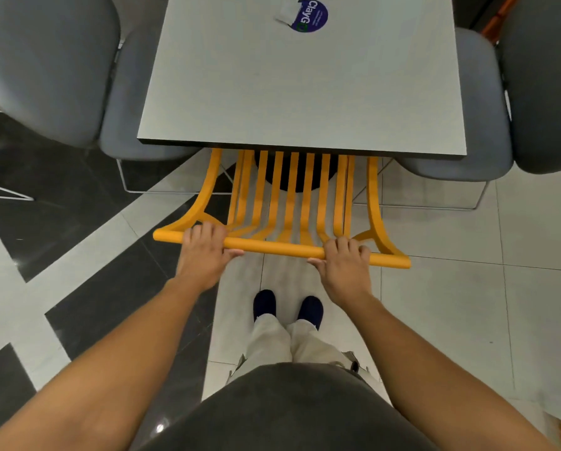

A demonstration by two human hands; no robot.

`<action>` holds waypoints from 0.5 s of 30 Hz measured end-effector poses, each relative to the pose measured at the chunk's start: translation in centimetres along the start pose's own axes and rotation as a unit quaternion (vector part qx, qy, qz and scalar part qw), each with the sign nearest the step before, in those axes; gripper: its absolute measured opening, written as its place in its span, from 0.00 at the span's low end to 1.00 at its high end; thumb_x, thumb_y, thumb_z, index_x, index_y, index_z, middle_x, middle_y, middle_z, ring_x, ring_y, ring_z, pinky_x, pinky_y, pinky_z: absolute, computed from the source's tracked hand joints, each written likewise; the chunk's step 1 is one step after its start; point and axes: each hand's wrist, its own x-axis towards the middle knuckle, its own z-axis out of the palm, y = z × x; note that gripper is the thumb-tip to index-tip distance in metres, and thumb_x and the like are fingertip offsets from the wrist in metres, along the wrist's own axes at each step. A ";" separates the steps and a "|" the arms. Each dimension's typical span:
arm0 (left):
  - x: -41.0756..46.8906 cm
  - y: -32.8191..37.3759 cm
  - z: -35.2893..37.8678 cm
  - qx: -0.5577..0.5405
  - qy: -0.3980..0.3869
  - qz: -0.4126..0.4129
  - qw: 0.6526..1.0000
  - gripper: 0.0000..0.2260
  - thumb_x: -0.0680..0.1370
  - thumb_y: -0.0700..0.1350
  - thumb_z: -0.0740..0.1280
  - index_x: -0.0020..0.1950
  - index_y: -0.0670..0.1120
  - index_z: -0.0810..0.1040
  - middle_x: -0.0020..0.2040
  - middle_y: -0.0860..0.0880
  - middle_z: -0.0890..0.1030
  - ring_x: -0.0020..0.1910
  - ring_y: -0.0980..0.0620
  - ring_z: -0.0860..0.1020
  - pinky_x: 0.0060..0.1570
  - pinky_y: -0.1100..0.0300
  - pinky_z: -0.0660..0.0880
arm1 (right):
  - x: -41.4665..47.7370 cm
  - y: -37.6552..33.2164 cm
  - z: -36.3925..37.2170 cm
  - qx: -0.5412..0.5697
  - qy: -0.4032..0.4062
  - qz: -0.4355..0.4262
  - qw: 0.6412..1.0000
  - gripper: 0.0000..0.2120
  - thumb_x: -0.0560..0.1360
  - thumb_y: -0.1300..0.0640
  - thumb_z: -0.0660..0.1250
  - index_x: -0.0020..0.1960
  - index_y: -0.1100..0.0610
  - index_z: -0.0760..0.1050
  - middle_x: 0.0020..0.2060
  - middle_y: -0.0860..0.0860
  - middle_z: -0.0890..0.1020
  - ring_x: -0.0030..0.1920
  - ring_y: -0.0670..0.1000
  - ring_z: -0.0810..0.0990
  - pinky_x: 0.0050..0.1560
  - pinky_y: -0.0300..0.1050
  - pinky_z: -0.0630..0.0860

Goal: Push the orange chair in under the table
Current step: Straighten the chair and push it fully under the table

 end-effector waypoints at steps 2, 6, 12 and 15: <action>-0.1 -1.2 -0.2 0.001 0.014 -0.021 1.000 0.30 0.76 0.69 0.51 0.54 0.43 0.72 0.48 0.42 0.74 0.48 0.42 0.71 0.56 0.43 0.68 | 0.0 -0.6 -0.1 -0.010 -0.002 -0.007 1.000 0.25 0.79 0.38 0.54 0.55 0.60 0.73 0.48 0.58 0.76 0.49 0.60 0.73 0.52 0.57 0.67; -0.5 0.1 0.2 0.026 -0.012 -0.030 0.999 0.27 0.77 0.66 0.52 0.55 0.44 0.73 0.48 0.41 0.75 0.50 0.40 0.72 0.63 0.38 0.65 | -0.3 0.7 0.0 -0.001 0.038 -0.029 0.999 0.20 0.78 0.41 0.60 0.52 0.59 0.74 0.45 0.57 0.78 0.46 0.60 0.75 0.50 0.58 0.69; -0.5 2.8 0.6 -0.011 -0.026 -0.020 0.999 0.25 0.77 0.65 0.55 0.58 0.47 0.75 0.49 0.41 0.76 0.49 0.40 0.71 0.56 0.42 0.68 | -0.2 3.9 -0.1 -0.035 0.034 -0.019 0.999 0.22 0.79 0.41 0.56 0.54 0.60 0.73 0.46 0.58 0.77 0.46 0.60 0.73 0.52 0.58 0.69; -0.2 1.0 0.5 -0.030 -0.023 0.012 0.999 0.26 0.76 0.66 0.52 0.57 0.46 0.74 0.49 0.43 0.75 0.48 0.43 0.71 0.54 0.45 0.68 | -0.3 2.6 -0.3 -0.038 0.027 -0.012 0.999 0.23 0.80 0.41 0.54 0.53 0.60 0.73 0.46 0.59 0.76 0.46 0.61 0.73 0.51 0.58 0.69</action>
